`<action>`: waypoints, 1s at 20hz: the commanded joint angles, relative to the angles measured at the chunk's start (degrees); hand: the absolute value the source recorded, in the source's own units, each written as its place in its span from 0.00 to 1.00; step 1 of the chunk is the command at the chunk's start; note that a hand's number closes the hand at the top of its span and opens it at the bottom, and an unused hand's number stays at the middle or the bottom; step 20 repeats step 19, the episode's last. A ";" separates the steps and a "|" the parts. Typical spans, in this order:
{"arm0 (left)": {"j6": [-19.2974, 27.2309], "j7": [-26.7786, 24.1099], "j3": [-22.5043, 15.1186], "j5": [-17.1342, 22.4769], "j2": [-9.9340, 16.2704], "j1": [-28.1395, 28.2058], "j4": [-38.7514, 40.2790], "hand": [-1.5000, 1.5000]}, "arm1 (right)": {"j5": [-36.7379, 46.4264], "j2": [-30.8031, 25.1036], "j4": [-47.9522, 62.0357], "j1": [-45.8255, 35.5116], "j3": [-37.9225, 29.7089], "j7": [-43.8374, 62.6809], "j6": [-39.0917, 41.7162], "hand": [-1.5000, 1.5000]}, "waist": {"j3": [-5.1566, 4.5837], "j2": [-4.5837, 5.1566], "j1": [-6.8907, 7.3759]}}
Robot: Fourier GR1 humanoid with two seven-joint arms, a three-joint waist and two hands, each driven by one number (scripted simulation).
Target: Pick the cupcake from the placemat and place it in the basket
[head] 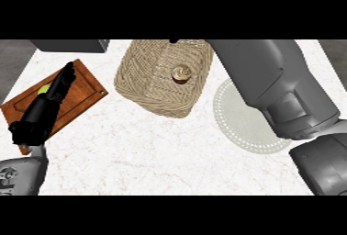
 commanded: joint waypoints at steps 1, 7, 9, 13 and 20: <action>0.51 0.00 -0.58 -0.87 -0.46 0.32 -0.55 0.50 | -2.12 -0.70 0.65 -1.31 -3.55 -1.56 -3.43 0.00 | -0.01 0.28 0.64; -0.78 -1.15 0.79 0.80 0.37 1.01 -0.24 0.50 | -7.41 -3.48 -3.62 1.72 -11.78 -2.54 -17.94 0.00 | 0.03 0.28 0.21; -1.31 -0.24 1.83 1.29 1.65 0.54 -1.15 0.50 | -8.18 -3.59 -4.80 1.94 -13.84 -0.57 -23.83 0.00 | 0.05 0.00 -0.04; 0.16 1.76 0.49 -0.11 0.19 -1.62 -0.81 0.50 | -9.27 -6.61 -4.75 3.71 -16.91 -2.39 -29.79 0.00 | 0.05 0.22 -0.13; -0.30 0.89 1.82 0.36 0.91 0.04 0.20 0.50 | -11.65 -13.33 -8.23 10.50 -19.85 -5.67 -30.30 0.00 | 0.07 -0.41 -1.61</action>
